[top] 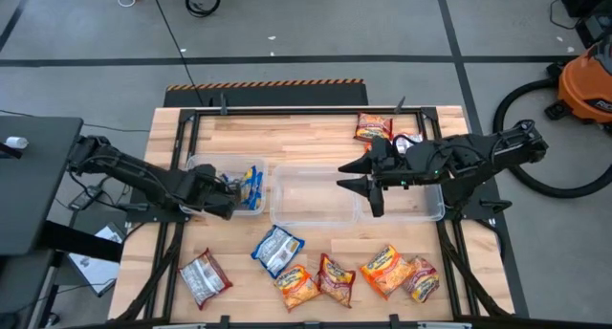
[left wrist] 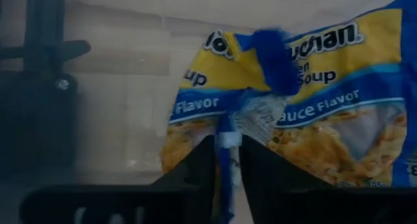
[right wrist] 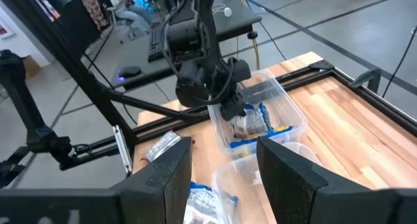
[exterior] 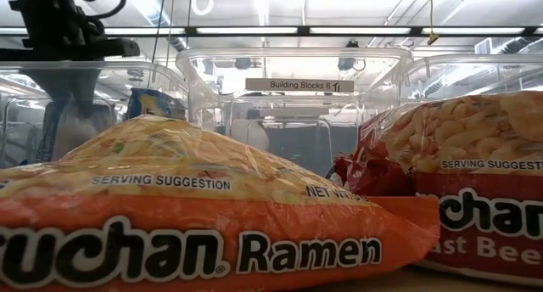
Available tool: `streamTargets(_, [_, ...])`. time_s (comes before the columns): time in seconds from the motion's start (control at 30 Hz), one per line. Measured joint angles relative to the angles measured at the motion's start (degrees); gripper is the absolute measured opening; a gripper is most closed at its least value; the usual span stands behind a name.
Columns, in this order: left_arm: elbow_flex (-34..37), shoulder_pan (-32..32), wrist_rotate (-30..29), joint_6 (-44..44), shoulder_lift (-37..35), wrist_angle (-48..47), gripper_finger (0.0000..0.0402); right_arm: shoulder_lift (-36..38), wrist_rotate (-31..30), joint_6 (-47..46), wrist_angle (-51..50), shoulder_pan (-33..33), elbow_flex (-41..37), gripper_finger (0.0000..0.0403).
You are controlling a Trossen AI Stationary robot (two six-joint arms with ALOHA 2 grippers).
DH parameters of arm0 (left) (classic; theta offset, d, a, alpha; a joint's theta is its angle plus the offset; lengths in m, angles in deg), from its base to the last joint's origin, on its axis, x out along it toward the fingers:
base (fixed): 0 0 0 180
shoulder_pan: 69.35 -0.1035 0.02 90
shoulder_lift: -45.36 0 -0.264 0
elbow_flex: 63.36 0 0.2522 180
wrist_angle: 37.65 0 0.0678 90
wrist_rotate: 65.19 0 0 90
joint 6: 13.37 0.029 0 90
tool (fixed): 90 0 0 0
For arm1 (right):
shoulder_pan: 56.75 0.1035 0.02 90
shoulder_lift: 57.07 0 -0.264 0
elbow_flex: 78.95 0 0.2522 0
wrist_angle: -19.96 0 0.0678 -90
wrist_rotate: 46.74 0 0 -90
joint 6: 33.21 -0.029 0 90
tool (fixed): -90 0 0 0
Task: Sort Maruchan noodles
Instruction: Put the blue noodle pack into the left transparent bin
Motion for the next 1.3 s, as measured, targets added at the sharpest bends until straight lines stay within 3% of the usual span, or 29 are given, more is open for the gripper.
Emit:
streamTargets(0.27, [0.0, 0.0, -1.1, 1.8, -4.9, 0.1, 0.0150, -0.7, 0.0, 0.0, -0.1, -1.5, 0.0, 0.0178])
streamTargets(0.6, [0.0, 0.0, -1.6, 11.6, -14.4, 3.9, 0.0160, -1.4, 1.2, 3.3, -0.1, -2.9, 0.0, 0.0178])
streamTargets(0.7, [0.0, 0.2, -1.4, 22.2, -17.5, 13.8, 0.0160, -1.4, 1.1, 4.6, -0.1, -3.5, 0.0, 0.0178])
streamTargets(0.87, [0.0, 2.3, -0.8, 42.5, -20.2, 38.3, 0.0160, -1.3, 1.1, 5.6, -0.1, -4.9, 0.0, 0.0178])
streamTargets(1.07, [-0.2, 10.6, 3.2, 64.0, -18.3, 62.3, 0.0160, -1.3, 1.1, 6.1, -0.2, -5.9, 0.0, 0.0178])
streamTargets(1.3, [-0.1, 22.4, 1.3, 65.3, -11.3, 72.5, 0.0158, -1.3, 1.1, 4.6, -0.4, -6.0, 0.0, 0.0178])
